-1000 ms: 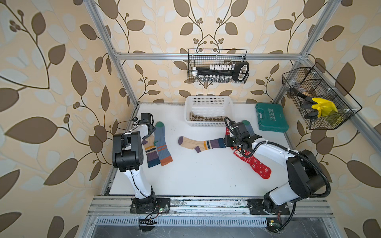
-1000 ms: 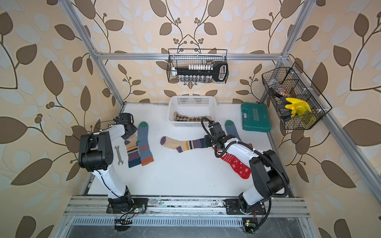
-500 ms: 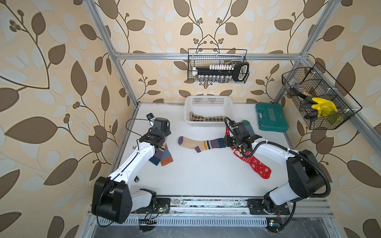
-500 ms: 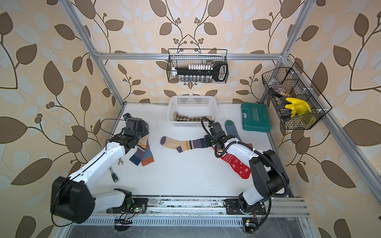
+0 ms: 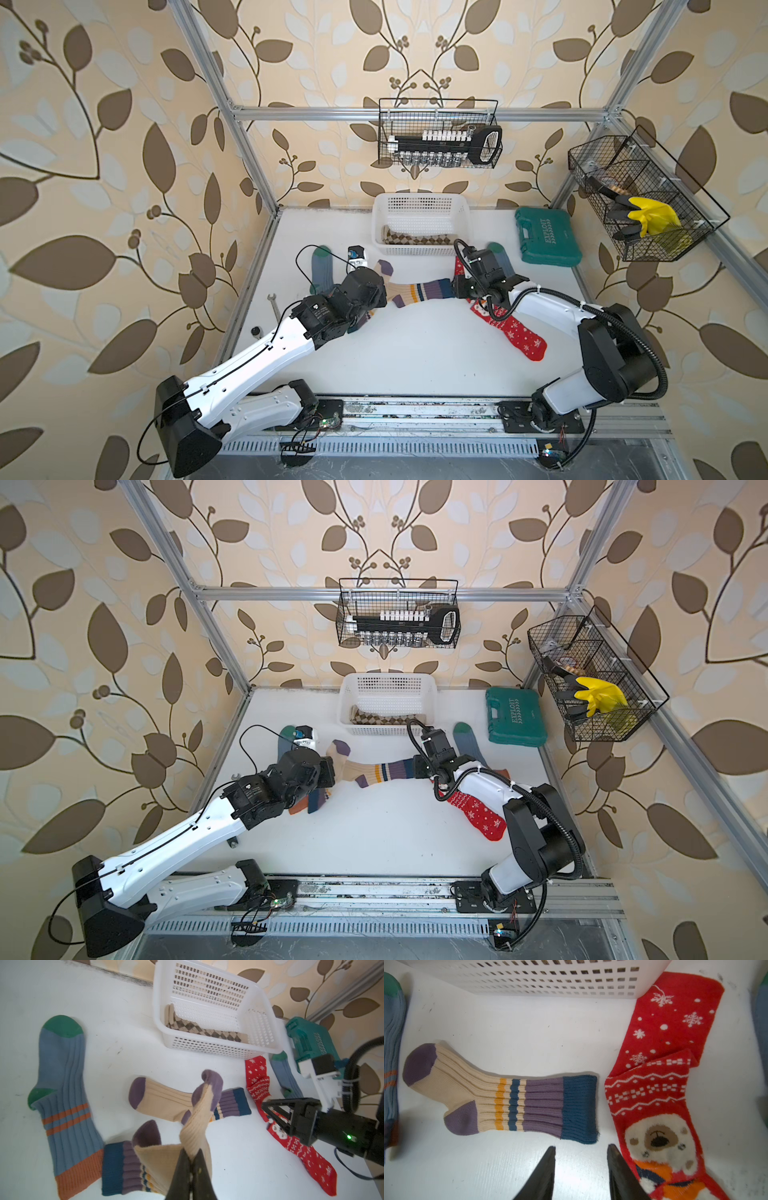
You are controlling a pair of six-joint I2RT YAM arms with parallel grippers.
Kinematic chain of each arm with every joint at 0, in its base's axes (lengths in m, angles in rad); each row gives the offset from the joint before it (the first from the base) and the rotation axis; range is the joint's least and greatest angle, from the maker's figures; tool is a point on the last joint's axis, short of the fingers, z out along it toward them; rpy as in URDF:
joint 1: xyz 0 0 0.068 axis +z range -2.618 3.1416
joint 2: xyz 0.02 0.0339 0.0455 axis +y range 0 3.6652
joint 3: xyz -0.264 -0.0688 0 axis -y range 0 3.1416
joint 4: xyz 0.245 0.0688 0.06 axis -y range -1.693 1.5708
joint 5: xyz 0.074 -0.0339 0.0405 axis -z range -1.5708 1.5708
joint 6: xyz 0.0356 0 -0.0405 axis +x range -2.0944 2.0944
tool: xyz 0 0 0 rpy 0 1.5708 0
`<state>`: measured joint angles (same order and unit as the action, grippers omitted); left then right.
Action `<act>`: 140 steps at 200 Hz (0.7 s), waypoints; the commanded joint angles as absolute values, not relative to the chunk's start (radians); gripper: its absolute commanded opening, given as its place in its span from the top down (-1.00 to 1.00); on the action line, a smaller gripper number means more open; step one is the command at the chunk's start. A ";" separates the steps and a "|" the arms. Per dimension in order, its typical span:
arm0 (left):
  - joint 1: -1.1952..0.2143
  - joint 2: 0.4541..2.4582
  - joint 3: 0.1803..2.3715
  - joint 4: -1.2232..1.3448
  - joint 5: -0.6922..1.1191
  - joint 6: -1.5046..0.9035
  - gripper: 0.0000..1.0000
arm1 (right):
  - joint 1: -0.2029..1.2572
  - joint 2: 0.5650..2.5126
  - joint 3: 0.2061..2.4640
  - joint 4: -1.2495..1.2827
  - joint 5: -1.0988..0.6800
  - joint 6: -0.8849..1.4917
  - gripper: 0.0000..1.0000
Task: Place the socks together as a pair
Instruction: Flatten out the sock at the center of the board.
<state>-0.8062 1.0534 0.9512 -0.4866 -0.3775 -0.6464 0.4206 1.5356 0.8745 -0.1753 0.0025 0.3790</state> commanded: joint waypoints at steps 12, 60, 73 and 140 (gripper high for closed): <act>-0.896 1.131 1.016 -0.404 -0.366 -0.691 1.00 | 0.401 1.509 0.850 -0.151 -0.026 0.397 0.16; -0.931 1.190 0.973 -0.256 -0.342 -0.734 1.00 | 0.385 1.499 0.836 -0.136 -0.049 0.409 0.15; -0.931 1.186 0.947 -0.227 -0.346 -0.747 1.00 | 0.384 1.497 0.834 -0.132 -0.053 0.408 0.15; -0.960 1.199 0.997 -0.217 -0.294 -0.753 1.00 | 0.383 1.496 0.829 -0.124 -0.065 0.414 0.15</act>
